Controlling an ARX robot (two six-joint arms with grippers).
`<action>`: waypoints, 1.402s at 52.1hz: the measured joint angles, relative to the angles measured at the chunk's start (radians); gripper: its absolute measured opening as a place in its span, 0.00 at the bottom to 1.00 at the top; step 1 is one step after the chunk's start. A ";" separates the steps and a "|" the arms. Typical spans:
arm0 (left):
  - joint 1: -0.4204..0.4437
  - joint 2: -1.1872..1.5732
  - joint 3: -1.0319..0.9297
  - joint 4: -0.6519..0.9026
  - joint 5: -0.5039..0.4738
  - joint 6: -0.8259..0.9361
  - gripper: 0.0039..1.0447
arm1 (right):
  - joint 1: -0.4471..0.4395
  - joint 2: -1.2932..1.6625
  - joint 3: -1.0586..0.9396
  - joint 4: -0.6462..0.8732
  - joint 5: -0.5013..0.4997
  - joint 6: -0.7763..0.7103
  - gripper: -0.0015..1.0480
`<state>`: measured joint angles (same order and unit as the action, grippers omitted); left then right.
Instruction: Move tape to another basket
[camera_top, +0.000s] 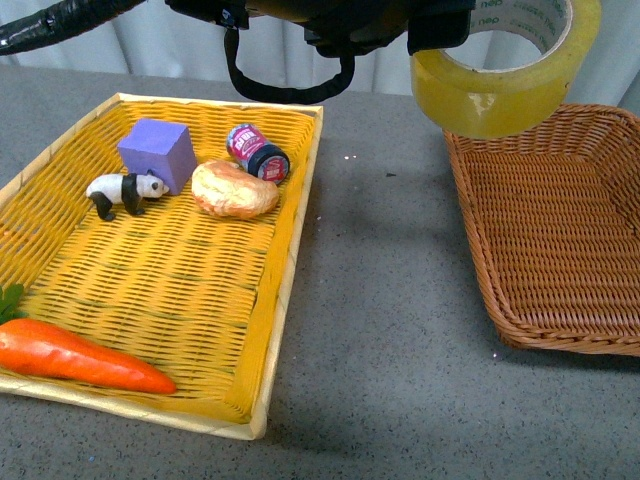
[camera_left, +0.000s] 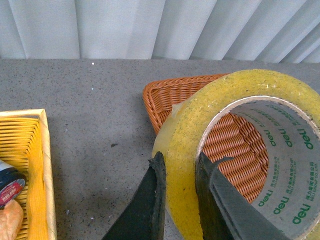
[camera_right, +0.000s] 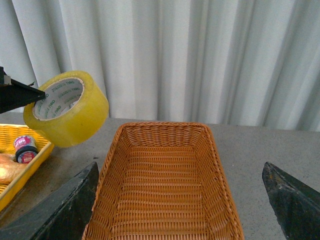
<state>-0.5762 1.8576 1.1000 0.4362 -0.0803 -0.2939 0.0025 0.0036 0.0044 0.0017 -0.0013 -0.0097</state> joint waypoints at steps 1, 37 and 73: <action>0.000 -0.001 0.000 0.000 0.000 0.000 0.13 | 0.000 0.000 0.000 0.000 0.000 0.000 0.91; 0.001 -0.008 0.000 0.000 -0.003 0.000 0.13 | -0.149 0.919 0.529 -0.046 -0.308 0.101 0.91; 0.002 -0.009 0.000 0.000 -0.003 0.000 0.13 | 0.051 1.688 1.258 -0.409 -0.463 -0.019 0.91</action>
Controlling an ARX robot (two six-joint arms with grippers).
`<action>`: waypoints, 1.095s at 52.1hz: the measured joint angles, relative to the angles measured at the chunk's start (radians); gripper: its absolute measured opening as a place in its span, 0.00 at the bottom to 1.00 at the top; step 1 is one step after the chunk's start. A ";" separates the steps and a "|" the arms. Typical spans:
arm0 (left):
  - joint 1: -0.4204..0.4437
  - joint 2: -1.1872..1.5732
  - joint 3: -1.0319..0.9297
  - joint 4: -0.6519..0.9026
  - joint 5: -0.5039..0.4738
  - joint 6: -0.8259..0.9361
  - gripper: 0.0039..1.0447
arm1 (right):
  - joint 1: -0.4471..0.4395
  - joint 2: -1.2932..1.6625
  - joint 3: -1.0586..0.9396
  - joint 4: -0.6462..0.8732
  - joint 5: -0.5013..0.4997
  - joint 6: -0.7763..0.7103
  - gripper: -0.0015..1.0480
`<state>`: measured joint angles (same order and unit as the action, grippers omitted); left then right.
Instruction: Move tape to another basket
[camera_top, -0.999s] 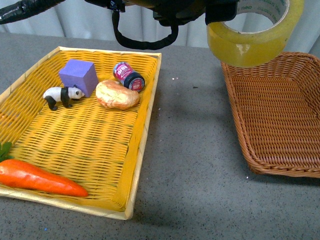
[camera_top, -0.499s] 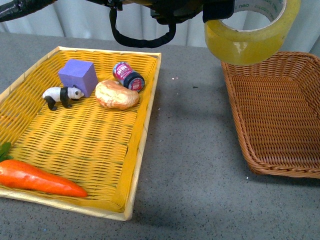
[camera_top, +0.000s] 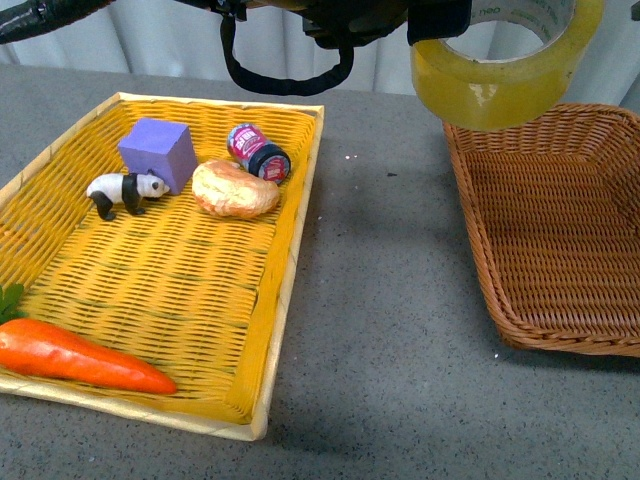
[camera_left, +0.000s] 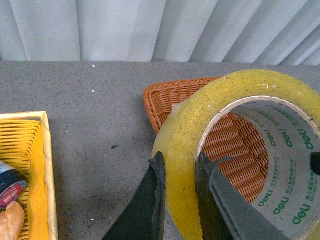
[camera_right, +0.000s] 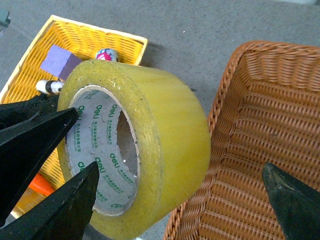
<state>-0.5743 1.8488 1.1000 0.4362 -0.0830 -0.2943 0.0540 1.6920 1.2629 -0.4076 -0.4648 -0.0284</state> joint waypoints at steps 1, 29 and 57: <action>0.000 0.000 0.000 0.000 0.000 0.000 0.13 | 0.000 0.006 0.006 -0.006 -0.003 -0.002 0.91; 0.000 0.000 0.000 0.000 0.000 0.000 0.13 | -0.007 0.242 0.297 -0.197 -0.032 -0.149 0.91; -0.019 -0.005 0.070 -0.148 -0.141 -0.024 0.13 | 0.020 0.275 0.315 -0.201 -0.026 -0.189 0.26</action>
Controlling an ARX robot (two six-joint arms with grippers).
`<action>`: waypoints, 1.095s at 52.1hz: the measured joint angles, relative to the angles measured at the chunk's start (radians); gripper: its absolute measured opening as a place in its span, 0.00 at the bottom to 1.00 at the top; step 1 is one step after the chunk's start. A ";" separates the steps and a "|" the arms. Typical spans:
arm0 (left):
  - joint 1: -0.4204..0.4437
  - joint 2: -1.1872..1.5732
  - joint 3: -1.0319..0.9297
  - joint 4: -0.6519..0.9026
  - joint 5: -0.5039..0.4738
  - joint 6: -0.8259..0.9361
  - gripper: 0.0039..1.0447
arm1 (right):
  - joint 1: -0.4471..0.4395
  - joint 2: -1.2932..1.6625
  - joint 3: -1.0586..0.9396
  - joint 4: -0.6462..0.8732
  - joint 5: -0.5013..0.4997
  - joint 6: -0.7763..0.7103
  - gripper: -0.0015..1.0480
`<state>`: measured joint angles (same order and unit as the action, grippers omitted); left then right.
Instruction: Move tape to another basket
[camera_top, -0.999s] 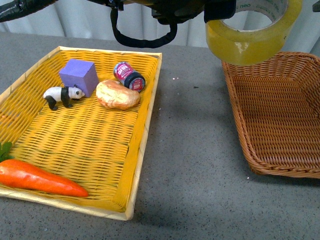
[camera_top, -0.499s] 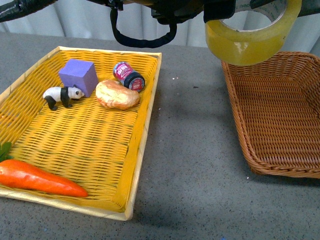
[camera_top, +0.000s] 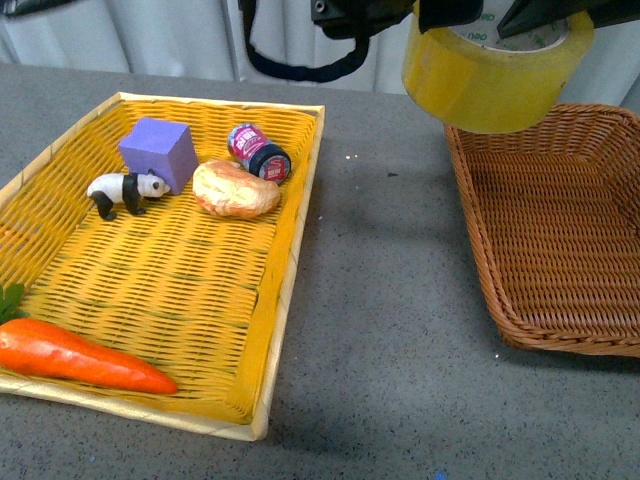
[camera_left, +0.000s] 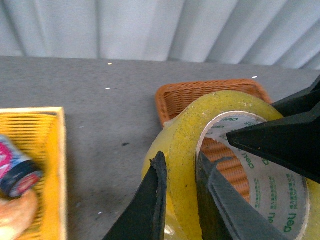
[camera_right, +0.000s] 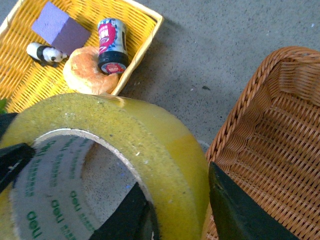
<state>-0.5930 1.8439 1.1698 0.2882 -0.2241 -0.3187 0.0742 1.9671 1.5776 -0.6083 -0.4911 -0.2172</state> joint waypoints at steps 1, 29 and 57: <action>-0.006 -0.004 0.013 -0.034 -0.040 -0.003 0.13 | 0.003 0.003 0.000 0.000 0.000 -0.001 0.24; 0.051 -0.088 -0.027 0.114 -0.102 -0.319 0.93 | -0.040 0.038 0.019 0.013 0.087 0.009 0.16; 0.332 -0.146 -0.076 -0.125 -0.452 -0.409 0.94 | -0.212 0.020 -0.319 0.232 0.264 -0.008 0.16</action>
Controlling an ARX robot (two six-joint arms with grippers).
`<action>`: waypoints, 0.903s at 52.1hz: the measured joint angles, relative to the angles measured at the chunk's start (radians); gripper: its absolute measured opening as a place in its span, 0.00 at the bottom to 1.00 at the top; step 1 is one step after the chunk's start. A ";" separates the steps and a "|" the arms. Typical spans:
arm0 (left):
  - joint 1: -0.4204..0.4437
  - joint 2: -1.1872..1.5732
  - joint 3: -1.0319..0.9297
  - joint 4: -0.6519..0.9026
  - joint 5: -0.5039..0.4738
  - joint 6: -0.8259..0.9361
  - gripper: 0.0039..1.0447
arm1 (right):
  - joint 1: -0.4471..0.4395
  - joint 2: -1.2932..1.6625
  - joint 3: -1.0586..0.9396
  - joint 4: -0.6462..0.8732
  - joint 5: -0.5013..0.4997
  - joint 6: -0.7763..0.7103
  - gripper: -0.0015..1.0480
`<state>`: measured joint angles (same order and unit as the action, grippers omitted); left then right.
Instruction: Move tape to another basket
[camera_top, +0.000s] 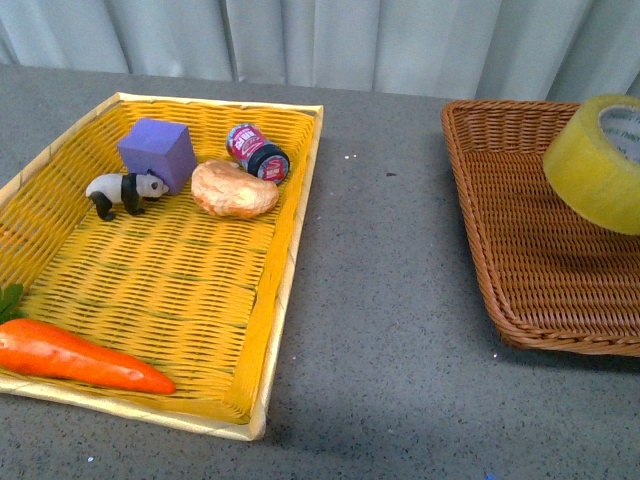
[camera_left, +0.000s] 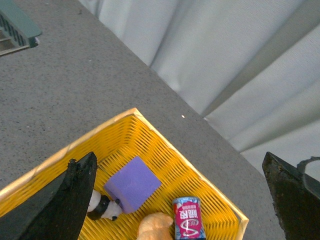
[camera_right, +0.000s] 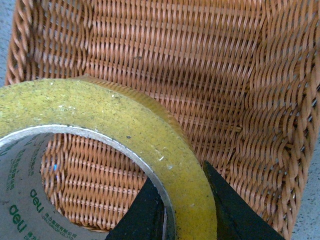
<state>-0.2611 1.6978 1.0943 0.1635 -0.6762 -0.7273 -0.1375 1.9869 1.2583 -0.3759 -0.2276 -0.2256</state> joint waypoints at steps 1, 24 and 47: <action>0.003 -0.001 0.000 0.000 -0.001 0.000 0.94 | 0.000 0.004 -0.001 0.003 0.003 0.000 0.16; 0.052 -0.029 -0.006 0.013 0.005 0.027 0.94 | 0.012 0.151 0.009 0.042 0.058 -0.010 0.20; 0.018 -0.145 -0.055 0.069 0.056 0.200 0.92 | 0.006 -0.280 -0.285 0.509 0.107 0.070 0.89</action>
<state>-0.2428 1.5528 1.0389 0.2321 -0.6205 -0.5278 -0.1318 1.7069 0.9733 0.1333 -0.1207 -0.1558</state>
